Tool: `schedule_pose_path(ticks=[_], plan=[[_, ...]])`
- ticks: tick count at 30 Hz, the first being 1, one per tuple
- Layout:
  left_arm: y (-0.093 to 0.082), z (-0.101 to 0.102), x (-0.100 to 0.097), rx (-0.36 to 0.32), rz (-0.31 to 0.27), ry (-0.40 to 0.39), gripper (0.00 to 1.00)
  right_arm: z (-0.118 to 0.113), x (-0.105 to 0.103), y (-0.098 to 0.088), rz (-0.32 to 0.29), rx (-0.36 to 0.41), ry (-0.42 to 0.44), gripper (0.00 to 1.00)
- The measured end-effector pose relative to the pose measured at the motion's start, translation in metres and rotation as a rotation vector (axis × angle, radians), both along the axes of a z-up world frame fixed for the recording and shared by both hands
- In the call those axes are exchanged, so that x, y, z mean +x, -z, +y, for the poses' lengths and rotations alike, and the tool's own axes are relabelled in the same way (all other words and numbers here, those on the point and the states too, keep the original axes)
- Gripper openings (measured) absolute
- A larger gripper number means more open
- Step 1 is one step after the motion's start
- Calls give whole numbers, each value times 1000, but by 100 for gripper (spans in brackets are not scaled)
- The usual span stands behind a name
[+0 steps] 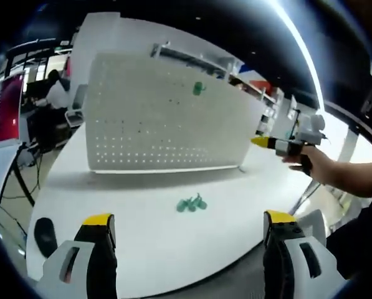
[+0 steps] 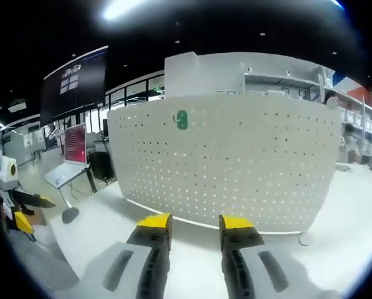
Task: Insert the hook assembly into the mounting plate slot until the hook locks in place.
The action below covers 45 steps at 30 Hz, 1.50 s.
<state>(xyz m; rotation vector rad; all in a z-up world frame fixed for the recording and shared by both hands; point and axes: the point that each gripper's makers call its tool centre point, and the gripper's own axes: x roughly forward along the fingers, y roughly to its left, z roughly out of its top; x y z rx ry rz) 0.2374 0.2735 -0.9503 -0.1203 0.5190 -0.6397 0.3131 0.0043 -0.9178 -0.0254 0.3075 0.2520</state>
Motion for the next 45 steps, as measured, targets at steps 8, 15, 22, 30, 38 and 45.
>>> schedule_pose_path(ticks=[8, 15, 22, 30, 38, 45], plan=[[7, 2, -5, 17, 28, 2, 100, 14, -24, 28, 72, 2, -57, 29], [18, 0, -9, 24, 67, 18, 100, 37, -44, 51, 130, -12, -115, 30], [24, -2, -12, 25, 92, 27, 100, 47, -61, 75, 177, -106, -179, 29], [33, 0, -14, 36, 117, 25, 100, 52, -81, 106, 262, -124, -224, 28], [48, 4, -15, 59, 169, 24, 100, 52, -84, 126, 321, -149, -251, 26], [55, 1, -12, 59, 198, 26, 100, 60, -71, 143, 354, -182, -290, 24]])
